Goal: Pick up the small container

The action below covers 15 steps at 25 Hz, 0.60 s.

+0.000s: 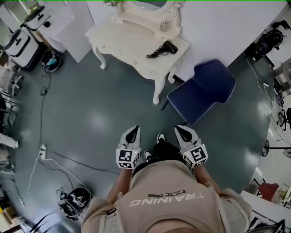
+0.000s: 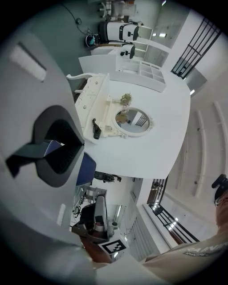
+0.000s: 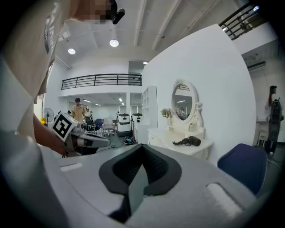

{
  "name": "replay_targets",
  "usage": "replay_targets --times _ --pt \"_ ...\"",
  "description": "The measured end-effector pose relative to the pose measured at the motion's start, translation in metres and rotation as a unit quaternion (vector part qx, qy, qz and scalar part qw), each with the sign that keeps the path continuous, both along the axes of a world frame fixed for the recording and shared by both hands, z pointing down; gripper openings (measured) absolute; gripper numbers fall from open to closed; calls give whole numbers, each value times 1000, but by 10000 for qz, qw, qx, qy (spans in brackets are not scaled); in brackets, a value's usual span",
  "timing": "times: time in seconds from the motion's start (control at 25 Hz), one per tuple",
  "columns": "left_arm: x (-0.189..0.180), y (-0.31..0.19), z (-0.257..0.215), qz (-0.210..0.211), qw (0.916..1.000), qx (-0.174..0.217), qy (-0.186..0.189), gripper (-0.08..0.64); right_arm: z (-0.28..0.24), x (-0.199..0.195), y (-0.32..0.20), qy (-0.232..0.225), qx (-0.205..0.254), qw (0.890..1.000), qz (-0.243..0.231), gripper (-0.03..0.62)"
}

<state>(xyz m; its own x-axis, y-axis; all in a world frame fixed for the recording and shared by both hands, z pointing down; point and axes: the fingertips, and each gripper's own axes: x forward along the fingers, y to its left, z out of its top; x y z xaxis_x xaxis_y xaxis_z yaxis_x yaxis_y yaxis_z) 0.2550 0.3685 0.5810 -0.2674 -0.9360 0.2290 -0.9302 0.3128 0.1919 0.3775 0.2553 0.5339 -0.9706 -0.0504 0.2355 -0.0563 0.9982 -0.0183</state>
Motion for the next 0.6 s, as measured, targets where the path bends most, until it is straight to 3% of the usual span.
replay_targets --times 0.28,0.44,0.6 --pt "-38 -43 4 -48 9997 -224 24 17 14 -42 -45 17 -106 9998 -159 3" --pt "-75 -82 -9 -39 9998 -186 -30 17 4 -83 -82 -244 150 9994 -210 3" --pt "-115 -115 -25 -143 9996 -151 -174 17 3 -118 -112 -343 32 9992 -215 3"
